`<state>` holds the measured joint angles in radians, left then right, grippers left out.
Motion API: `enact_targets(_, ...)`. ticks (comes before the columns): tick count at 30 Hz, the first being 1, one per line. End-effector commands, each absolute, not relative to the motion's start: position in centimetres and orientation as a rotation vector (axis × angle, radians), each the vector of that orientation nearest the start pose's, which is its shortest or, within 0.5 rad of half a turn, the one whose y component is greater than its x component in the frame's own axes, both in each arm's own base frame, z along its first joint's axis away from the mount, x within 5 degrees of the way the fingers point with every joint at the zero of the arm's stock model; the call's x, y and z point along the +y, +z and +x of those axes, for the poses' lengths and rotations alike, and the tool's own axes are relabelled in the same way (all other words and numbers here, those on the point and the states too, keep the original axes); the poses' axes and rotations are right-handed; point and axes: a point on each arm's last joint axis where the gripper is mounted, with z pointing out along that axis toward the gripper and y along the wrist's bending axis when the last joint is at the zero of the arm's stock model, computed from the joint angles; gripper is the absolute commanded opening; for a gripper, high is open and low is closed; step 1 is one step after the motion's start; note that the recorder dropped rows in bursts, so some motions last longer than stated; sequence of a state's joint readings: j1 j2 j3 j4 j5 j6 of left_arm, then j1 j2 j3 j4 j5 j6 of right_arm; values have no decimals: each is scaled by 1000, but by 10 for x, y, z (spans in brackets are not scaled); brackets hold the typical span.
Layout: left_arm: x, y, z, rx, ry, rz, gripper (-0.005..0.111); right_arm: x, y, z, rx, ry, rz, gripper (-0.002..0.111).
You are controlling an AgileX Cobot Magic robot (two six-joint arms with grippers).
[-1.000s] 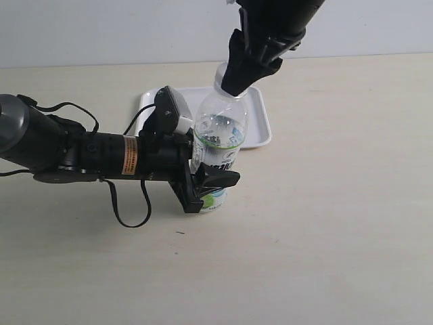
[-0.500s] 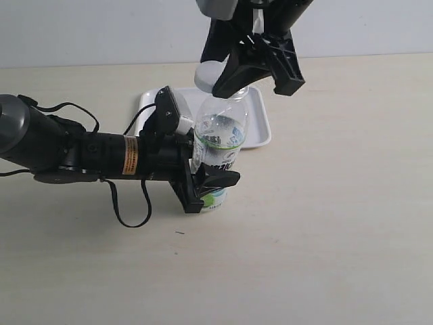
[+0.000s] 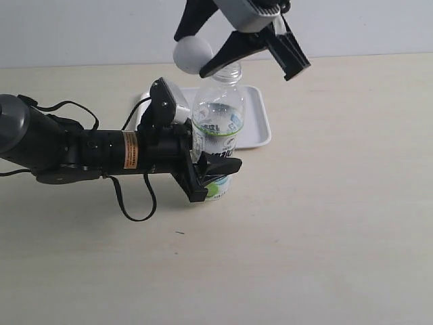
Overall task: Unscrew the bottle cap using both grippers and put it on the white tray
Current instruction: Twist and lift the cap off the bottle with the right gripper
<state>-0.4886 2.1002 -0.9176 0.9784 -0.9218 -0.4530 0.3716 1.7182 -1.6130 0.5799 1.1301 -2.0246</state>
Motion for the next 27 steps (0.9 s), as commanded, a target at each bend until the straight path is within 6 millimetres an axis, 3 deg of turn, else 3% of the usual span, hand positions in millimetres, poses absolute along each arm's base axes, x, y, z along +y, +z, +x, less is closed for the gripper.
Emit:
enact_targets(1,-229,111,300,1599,-897,1119,0,172,377,314,1223,107,-1981,0)
enact_targets(5,-229,110,300,1601,-897,1119,0,157,399,311,1530,39,-1688,0)
enact_targets(9,-229,102,301,1609,-889,1121,0,138,406,315,1764,-51,-1457,0)
enact_targets(15,-225,96,296,1574,-881,1081,0,101,408,338,2020,59,-889,0)
enact_targets(21,-214,98,283,1459,-839,993,0,76,374,375,2139,63,-726,0)
enact_targets(27,-202,97,279,1493,-813,955,0,78,315,413,2293,128,-591,0)
